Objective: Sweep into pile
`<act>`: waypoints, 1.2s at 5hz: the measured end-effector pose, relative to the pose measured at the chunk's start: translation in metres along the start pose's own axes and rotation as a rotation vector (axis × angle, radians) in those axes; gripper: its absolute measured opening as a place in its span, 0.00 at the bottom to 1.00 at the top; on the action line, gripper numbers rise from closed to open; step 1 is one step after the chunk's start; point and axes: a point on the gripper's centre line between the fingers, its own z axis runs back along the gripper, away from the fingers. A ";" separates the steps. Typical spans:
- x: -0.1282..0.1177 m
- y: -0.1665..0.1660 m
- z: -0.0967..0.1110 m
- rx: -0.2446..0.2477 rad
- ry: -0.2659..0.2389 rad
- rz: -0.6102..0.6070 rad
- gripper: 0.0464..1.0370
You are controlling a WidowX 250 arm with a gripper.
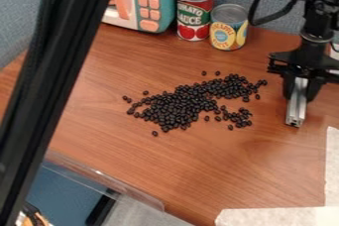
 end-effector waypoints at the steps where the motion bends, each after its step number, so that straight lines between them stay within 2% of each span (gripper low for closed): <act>1: 0.004 0.013 -0.004 0.004 -0.013 0.080 0.33; 2: 0.007 0.026 -0.004 0.009 -0.037 0.149 0.33; 4: 0.008 0.054 -0.002 0.039 -0.051 0.245 0.33; 6: 0.007 0.095 0.003 0.097 -0.056 0.258 0.33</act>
